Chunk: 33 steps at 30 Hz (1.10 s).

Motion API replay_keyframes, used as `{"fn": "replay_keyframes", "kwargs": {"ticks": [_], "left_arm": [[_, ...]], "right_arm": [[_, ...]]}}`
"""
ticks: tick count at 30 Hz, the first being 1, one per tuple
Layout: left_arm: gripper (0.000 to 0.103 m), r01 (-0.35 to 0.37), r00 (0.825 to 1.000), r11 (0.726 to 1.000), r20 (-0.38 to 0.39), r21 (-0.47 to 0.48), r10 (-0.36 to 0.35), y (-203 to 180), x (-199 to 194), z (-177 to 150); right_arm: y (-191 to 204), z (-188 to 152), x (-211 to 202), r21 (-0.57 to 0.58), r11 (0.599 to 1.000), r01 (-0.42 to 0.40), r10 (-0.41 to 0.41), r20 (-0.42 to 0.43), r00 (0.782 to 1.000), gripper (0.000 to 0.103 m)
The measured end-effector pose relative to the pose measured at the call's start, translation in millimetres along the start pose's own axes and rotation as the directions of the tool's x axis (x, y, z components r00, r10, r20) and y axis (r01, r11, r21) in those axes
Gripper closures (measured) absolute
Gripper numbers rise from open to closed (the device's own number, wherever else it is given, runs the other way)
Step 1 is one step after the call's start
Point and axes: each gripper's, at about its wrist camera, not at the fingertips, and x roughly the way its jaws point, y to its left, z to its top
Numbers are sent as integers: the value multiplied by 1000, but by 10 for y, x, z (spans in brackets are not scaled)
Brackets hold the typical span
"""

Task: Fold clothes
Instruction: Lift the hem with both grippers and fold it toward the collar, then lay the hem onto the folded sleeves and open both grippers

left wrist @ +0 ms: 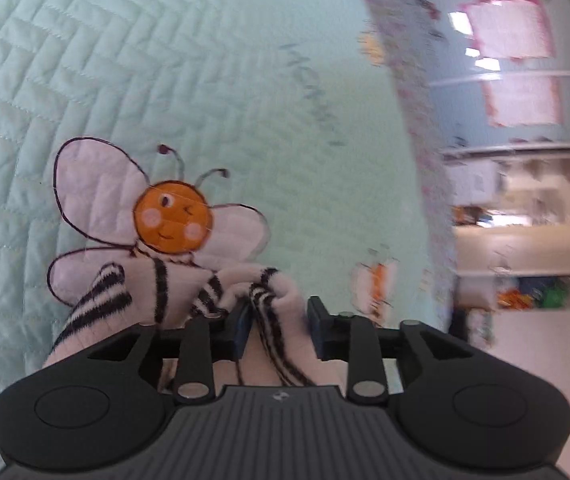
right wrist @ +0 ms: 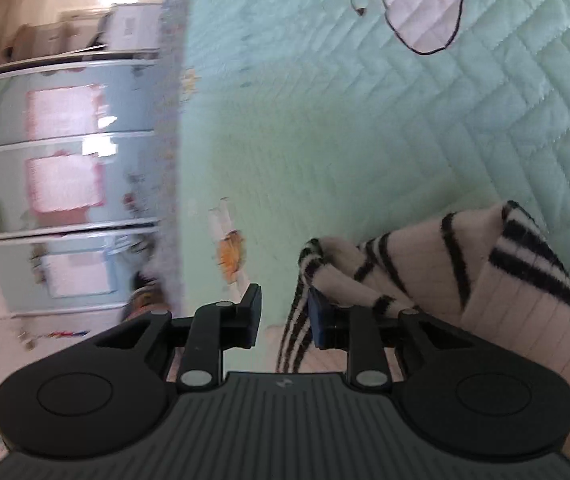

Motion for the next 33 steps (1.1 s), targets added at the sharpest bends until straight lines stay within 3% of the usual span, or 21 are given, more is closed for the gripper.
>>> {"fn": "replay_keyframes", "kwargs": {"ticks": [2,5,9,11,14,17,19,20,22,24,26,28,29,30,31,32,33], "left_arm": [[67,71,997,997,-4,35,-71,34,-197,-77],[64,142,990,985,6,102,-143,76,-491,-229],[62,143,988,972,26,188,-150,116,-710,-383],[62,144,989,970,4,197,-147,114,-636,-390],[62,122,992,969,-6,215,-123,39,-298,-285],[64,2,1000,966,-16,258,2,42,55,-156],[71,-11,999,970,-27,244,18,59,103,-110],[71,27,999,967,-31,253,-20,17,31,-136],[70,108,994,956,-40,272,-101,-73,-121,-194],[62,169,986,934,-43,316,-163,-212,-175,-249],[61,135,991,906,-38,401,-131,-387,-46,-288],[61,50,998,897,-43,440,-34,-407,212,-270],[63,20,999,903,-54,429,4,-350,315,-236],[73,-9,997,909,-65,416,40,-288,415,-200],[79,-9,997,912,-70,410,41,-236,439,-163],[82,-6,997,915,-74,405,39,-185,458,-127],[82,10,997,918,-78,397,23,-165,426,-104]], "right_arm": [[89,-113,-176,-121,992,-35,34,-13,999,72],[258,-339,-419,-312,948,-58,47,-45,998,68],[420,-544,-602,-467,883,-53,41,-36,999,57],[443,-538,-582,-462,882,-93,73,-61,995,53],[337,-402,-307,-359,919,-163,122,-135,983,52],[135,-192,-24,-313,948,-62,30,-105,994,53],[-32,-33,-13,-280,960,9,-24,-50,998,61],[-81,19,-65,-258,966,3,-13,-38,999,63],[-5,-33,-221,-298,953,-50,44,-25,999,58],[101,-113,-305,-346,934,-92,89,-24,996,42],[199,-180,-209,-351,928,-123,110,-58,992,39],[203,-148,-43,-340,933,-114,90,-87,992,39],[186,-111,43,-349,933,-84,58,-84,995,40],[147,-44,90,-366,930,-35,15,-58,998,43],[78,48,84,-367,930,6,-17,-29,999,49],[-5,137,38,-341,940,11,-19,-18,1000,62],[-59,204,-39,-311,950,1,-4,-9,1000,62]]}}
